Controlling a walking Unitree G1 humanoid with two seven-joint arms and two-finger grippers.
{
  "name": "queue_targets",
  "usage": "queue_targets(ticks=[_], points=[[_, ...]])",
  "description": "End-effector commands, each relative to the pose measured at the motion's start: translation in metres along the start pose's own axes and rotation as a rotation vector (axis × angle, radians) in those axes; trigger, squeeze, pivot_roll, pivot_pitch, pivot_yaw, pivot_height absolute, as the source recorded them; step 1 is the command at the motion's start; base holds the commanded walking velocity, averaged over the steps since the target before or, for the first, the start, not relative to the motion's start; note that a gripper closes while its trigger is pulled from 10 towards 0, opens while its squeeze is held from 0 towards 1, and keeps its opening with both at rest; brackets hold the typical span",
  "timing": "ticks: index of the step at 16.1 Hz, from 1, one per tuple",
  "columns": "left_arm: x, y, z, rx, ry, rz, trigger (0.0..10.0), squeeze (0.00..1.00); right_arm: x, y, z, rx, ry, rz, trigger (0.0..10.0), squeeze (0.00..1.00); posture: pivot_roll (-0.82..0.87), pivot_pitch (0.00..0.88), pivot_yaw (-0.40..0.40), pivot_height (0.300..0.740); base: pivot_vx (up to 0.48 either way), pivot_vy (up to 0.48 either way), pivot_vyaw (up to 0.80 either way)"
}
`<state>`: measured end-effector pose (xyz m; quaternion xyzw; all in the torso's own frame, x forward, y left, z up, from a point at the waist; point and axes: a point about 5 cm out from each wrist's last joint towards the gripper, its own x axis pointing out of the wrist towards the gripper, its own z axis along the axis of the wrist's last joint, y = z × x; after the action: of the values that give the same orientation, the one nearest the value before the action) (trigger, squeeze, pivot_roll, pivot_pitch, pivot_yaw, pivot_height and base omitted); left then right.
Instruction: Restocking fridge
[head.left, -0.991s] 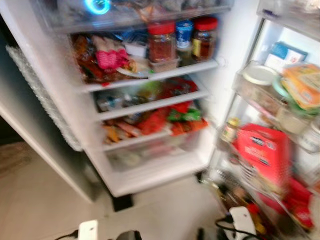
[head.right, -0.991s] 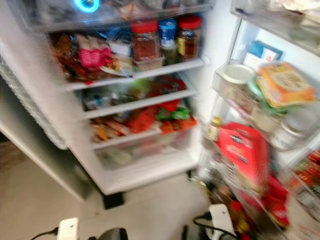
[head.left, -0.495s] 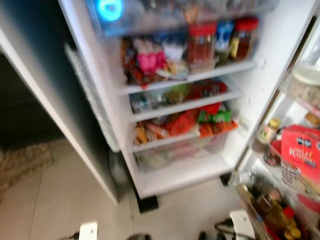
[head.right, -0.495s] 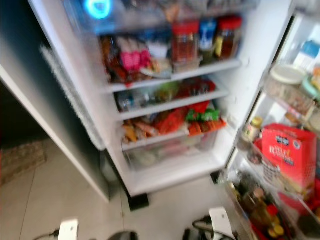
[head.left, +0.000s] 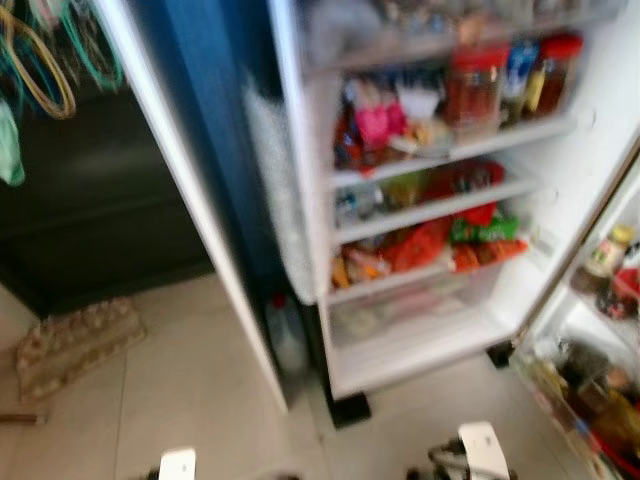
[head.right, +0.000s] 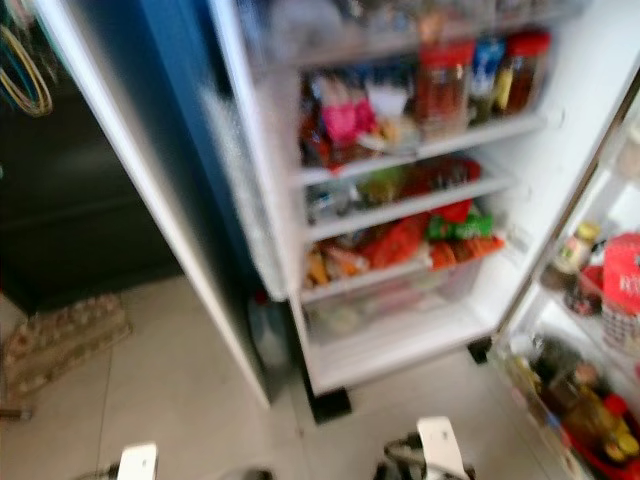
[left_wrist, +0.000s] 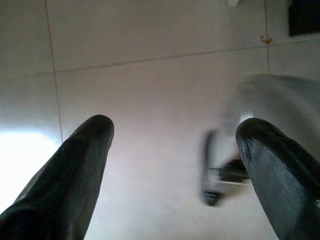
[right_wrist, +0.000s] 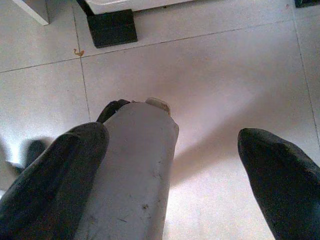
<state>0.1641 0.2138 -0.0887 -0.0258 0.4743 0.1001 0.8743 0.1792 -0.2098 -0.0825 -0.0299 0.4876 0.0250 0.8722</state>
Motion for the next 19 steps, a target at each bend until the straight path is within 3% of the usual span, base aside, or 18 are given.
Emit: queue_targets(ticks=[1,4,9,15,19], points=[[-0.001,0.0082,-0.0043,0.001,0.017,0.023,10.0,0.0,0.0012,0.0065,0.0013,0.004,-0.01,0.013,10.0,0.0,-0.12,0.0,0.054,0.634,0.0,0.0,0.0],[-0.001,0.007,-0.0046,0.005,0.019,0.016,10.0,0.0,0.0011,0.0061,0.0012,0.018,-0.017,0.009,10.0,0.0,-0.12,0.0,0.054,0.659,0.0,0.0,0.0],[-0.0012,0.0066,-0.0058,0.006,0.019,0.011,10.0,0.0,0.001,0.0072,-0.0017,0.026,-0.007,0.002,10.0,0.0,-0.13,0.0,0.059,0.74,0.0,0.0,0.0],[-0.0016,0.0053,-0.0092,-0.004,0.032,0.008,10.0,0.0,0.0007,0.0078,-0.0048,0.057,-0.007,-0.007,10.0,0.0,-0.13,0.0,0.058,0.74,0.0,0.0,0.0],[-0.0015,0.007,-0.0083,0.004,0.032,0.01,10.0,0.0,0.0009,0.0084,-0.0044,0.079,-0.013,-0.021,10.0,0.0,-0.12,0.0,0.06,0.74,0.0,0.367,0.0]])
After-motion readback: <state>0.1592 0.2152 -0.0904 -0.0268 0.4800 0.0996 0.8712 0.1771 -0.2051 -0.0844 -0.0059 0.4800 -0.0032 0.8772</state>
